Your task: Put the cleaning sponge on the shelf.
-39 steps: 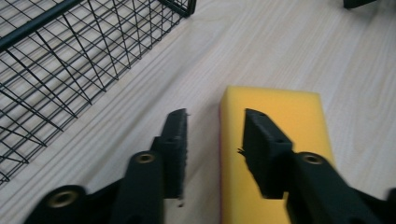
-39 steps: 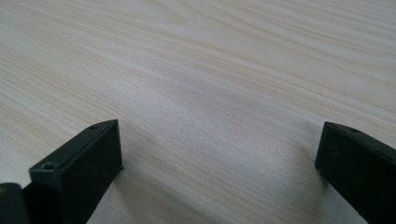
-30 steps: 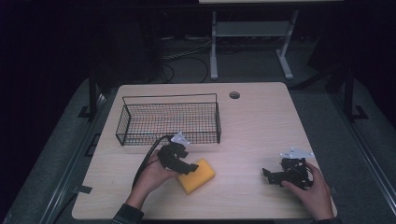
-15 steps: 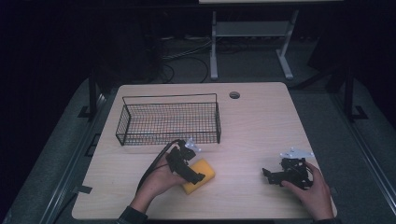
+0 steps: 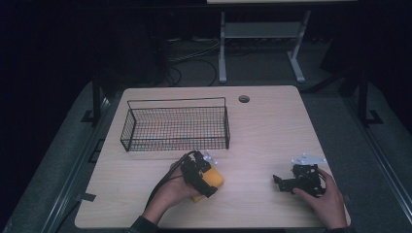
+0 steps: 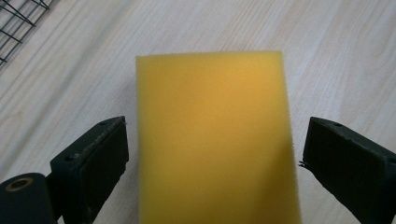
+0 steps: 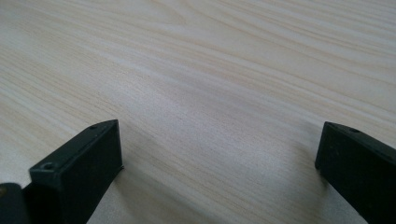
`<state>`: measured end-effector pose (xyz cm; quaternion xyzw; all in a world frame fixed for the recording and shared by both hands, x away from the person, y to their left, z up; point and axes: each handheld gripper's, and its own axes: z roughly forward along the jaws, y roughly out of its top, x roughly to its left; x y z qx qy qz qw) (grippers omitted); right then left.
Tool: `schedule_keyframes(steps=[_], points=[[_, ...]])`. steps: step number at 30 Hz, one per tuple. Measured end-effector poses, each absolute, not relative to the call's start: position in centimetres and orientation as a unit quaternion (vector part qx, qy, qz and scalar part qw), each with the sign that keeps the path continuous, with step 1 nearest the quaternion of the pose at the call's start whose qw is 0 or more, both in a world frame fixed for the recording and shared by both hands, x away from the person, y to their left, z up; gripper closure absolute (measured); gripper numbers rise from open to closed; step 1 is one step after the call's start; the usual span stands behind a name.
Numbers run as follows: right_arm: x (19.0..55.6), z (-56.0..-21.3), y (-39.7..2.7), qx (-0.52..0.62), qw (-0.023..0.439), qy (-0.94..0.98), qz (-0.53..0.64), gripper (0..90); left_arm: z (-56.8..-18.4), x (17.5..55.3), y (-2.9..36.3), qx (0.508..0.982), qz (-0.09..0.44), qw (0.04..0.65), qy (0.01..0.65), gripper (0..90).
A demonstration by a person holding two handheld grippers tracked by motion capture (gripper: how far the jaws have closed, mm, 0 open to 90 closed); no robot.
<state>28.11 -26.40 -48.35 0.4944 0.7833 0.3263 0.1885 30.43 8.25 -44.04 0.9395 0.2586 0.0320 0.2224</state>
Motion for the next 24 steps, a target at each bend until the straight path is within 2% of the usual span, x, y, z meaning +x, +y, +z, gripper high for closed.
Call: schedule_keyframes(steps=[7,10,16,18,24], points=[[28.11,-48.35,-26.40,0.494,0.189,0.783,0.326,0.0,-44.62,30.42,7.96,0.945,0.030,0.204,0.255,7.0],[28.11,-48.35,-26.40,0.494,0.189,0.783,0.326,0.0,-44.69,30.45,8.03,0.946,0.036,0.199,0.253,13.1],[28.11,-48.35,-26.40,0.494,0.189,0.783,0.326,0.0,-44.72,30.49,8.15,0.946,0.037,0.197,0.254,15.3],[28.11,-48.35,-26.40,0.494,0.189,0.783,0.326,0.0,-44.71,30.48,8.17,0.946,0.035,0.199,0.254,20.1],[28.11,-48.35,-26.40,0.494,0.189,0.783,0.326,0.0,-44.64,30.45,8.20,0.945,0.040,0.200,0.256,21.5]])
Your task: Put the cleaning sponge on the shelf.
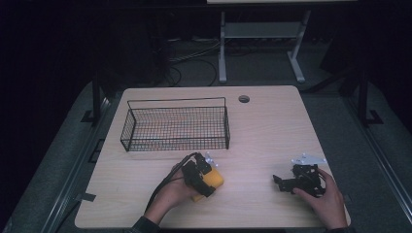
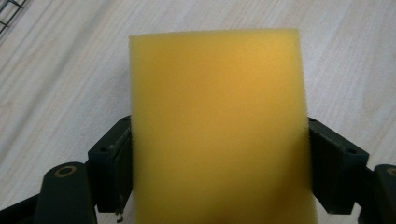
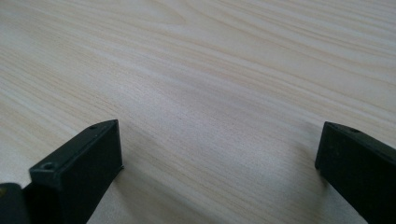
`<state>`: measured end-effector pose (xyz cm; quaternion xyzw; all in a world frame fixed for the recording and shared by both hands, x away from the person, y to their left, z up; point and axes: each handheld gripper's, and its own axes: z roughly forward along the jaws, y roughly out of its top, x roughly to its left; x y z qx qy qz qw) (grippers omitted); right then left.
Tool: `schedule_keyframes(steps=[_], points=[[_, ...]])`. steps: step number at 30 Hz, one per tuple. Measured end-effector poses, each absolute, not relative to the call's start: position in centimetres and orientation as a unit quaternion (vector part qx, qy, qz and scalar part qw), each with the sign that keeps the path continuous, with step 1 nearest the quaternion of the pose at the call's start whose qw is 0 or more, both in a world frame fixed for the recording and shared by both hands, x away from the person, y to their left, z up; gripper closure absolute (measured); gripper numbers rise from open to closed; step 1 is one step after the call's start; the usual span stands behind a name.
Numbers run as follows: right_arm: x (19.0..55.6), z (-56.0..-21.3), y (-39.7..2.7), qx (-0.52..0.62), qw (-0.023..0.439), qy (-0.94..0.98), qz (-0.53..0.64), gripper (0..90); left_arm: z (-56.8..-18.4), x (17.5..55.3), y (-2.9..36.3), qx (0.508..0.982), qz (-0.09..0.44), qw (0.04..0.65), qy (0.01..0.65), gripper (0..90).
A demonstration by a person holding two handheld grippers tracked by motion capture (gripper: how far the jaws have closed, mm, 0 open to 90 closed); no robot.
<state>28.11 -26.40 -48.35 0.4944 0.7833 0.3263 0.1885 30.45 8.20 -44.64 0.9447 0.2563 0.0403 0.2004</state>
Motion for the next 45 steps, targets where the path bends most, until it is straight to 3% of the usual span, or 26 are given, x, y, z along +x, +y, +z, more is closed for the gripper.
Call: schedule_keyframes(steps=[45], points=[[28.1,-48.3,-26.4,0.495,0.188,0.783,0.326,0.0,-41.3,30.9,12.0,0.933,0.029,0.225,0.279,22.1]])
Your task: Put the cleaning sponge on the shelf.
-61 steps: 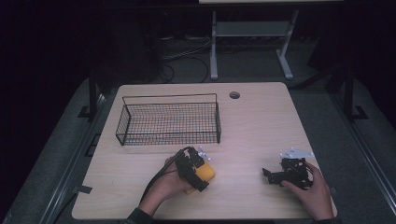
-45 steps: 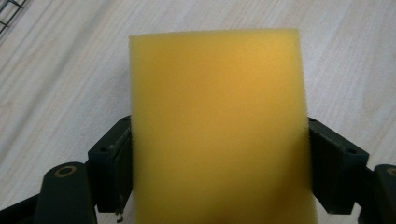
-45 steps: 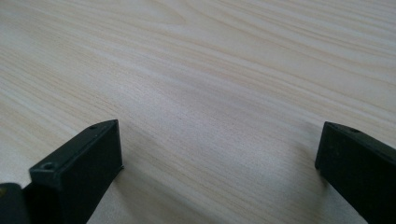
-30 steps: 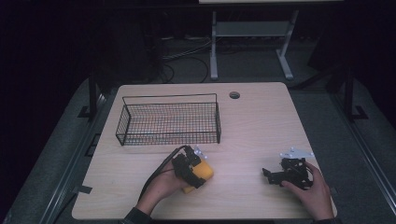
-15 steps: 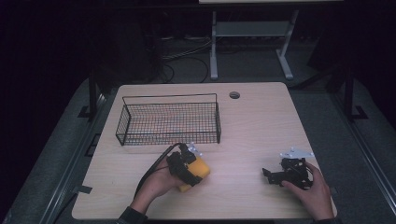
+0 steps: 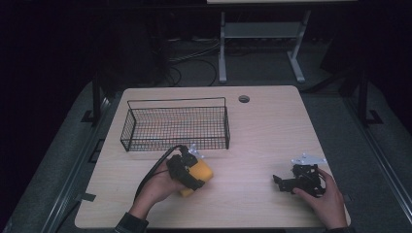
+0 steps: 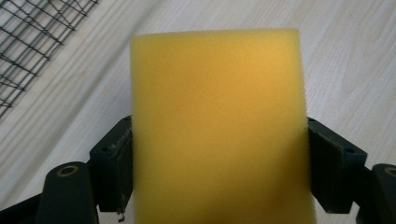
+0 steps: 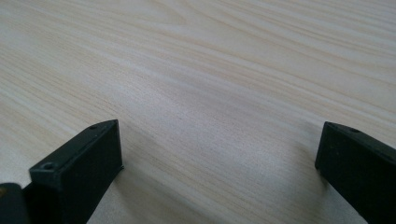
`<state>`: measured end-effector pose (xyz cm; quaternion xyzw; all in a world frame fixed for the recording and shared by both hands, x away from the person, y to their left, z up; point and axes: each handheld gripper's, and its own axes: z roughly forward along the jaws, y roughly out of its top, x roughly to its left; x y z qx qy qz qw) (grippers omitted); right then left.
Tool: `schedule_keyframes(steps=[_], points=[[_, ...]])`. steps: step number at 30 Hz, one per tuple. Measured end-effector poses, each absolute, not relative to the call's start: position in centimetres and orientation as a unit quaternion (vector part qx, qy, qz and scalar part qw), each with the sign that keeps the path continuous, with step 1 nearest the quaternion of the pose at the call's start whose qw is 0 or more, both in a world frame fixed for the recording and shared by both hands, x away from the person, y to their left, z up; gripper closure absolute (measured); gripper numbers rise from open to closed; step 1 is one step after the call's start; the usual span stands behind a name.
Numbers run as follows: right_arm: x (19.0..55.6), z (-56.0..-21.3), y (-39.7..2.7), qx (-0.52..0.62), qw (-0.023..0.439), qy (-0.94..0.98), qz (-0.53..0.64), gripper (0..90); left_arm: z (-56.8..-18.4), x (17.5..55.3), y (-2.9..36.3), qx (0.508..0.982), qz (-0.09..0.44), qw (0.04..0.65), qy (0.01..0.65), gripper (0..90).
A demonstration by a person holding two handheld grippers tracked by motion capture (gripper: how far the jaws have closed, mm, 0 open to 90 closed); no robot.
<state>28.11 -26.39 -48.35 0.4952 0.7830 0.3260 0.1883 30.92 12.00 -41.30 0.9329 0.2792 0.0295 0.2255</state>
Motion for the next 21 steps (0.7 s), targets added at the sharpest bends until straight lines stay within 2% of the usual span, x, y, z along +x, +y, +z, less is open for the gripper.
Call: schedule_keyframes(steps=[21], points=[[28.1,-48.3,-26.4,0.495,0.188,0.783,0.326,0.0,-38.9,32.2,14.1,0.925,0.036,0.234,0.298,22.1]])
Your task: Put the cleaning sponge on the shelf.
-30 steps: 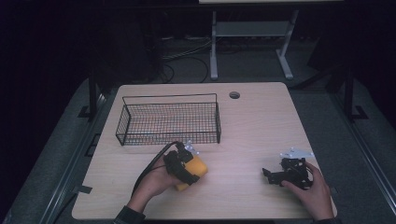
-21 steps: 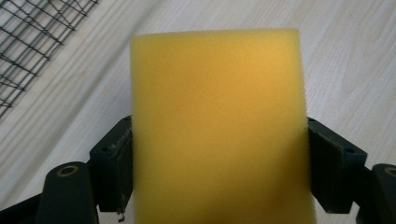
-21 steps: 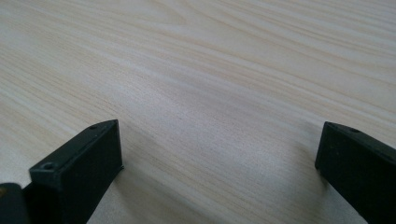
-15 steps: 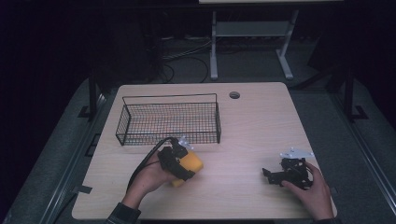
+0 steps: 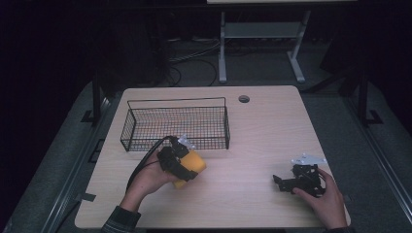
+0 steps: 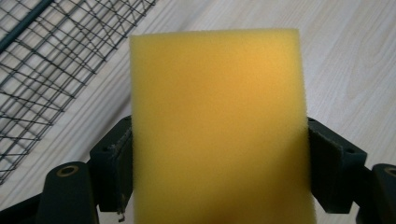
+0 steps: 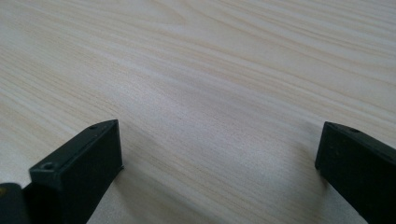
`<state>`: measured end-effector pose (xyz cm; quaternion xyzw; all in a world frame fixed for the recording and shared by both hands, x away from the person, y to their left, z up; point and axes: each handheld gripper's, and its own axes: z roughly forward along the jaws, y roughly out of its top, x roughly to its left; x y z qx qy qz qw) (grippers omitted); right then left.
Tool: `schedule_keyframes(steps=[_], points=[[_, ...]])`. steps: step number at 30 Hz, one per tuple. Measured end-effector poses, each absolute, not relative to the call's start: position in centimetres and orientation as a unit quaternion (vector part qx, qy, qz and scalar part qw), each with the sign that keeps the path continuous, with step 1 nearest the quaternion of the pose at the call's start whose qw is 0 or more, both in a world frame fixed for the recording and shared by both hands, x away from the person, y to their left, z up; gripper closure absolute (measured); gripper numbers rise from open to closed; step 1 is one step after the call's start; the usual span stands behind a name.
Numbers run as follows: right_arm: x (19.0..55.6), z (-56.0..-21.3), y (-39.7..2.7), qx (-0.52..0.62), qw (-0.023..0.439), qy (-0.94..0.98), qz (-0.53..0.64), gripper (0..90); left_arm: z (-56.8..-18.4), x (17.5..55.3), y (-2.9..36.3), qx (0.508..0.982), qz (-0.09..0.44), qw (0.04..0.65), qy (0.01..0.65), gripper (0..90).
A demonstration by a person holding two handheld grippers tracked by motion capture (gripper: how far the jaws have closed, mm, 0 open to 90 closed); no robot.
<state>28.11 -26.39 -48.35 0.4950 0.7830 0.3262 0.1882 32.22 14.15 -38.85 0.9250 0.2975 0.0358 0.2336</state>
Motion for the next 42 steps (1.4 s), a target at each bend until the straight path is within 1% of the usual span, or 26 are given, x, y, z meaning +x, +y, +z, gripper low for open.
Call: schedule_keyframes(steps=[42], points=[[28.1,-48.3,-26.4,0.495,0.189,0.783,0.326,0.0,-35.2,35.4,18.4,0.912,0.075,0.224,0.337,22.2]])
